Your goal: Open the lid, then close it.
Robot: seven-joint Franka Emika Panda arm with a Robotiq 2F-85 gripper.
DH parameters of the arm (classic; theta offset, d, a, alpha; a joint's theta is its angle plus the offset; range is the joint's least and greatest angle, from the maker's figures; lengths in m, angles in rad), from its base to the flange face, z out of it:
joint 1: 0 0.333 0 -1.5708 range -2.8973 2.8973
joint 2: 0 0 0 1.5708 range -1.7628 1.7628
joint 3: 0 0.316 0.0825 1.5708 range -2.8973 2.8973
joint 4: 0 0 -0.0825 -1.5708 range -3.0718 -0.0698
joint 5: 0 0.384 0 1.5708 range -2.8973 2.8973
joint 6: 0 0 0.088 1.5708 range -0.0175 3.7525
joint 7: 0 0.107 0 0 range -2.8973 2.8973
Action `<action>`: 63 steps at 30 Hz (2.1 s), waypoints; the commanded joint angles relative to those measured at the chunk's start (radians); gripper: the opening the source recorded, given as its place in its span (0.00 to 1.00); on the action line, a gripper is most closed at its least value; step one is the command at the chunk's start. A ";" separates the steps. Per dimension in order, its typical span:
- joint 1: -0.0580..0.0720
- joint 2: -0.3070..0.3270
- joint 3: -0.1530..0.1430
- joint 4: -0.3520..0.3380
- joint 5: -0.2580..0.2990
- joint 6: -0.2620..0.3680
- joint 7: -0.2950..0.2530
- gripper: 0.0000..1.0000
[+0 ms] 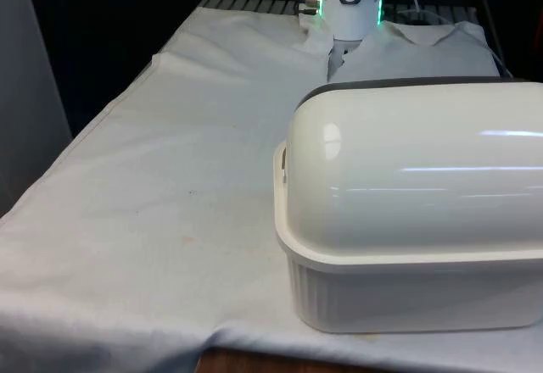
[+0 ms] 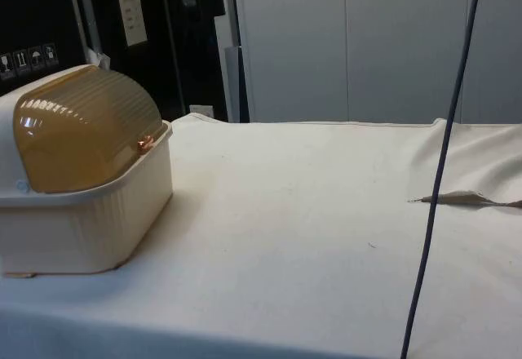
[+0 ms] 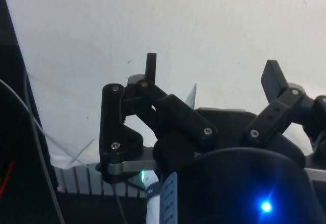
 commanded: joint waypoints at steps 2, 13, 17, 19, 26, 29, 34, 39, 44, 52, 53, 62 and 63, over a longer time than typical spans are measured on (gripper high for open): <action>0.005 0.000 0.008 -0.013 0.000 0.033 0.013 1.00; 0.007 0.006 0.048 -0.060 -0.005 0.131 0.047 1.00; 0.008 0.009 0.062 -0.079 -0.005 0.171 0.053 1.00; 0.008 0.013 0.072 -0.092 -0.005 0.201 0.057 1.00; 0.008 0.025 0.093 -0.118 -0.006 0.266 0.066 1.00; 0.005 0.028 0.098 -0.119 -0.001 0.267 0.059 1.00; 0.009 0.040 0.115 -0.143 -0.007 0.337 0.076 1.00; 0.010 0.049 0.124 -0.154 -0.008 0.373 0.082 1.00; 0.009 0.057 0.132 -0.171 -0.010 0.427 0.085 1.00; 0.009 0.067 0.132 -0.197 -0.019 0.506 0.085 1.00; 0.009 0.069 0.132 -0.200 -0.021 0.516 0.086 1.00; 0.009 0.088 0.130 -0.234 -0.036 0.611 0.088 1.00; 0.009 0.091 0.129 -0.237 -0.038 0.621 0.088 1.00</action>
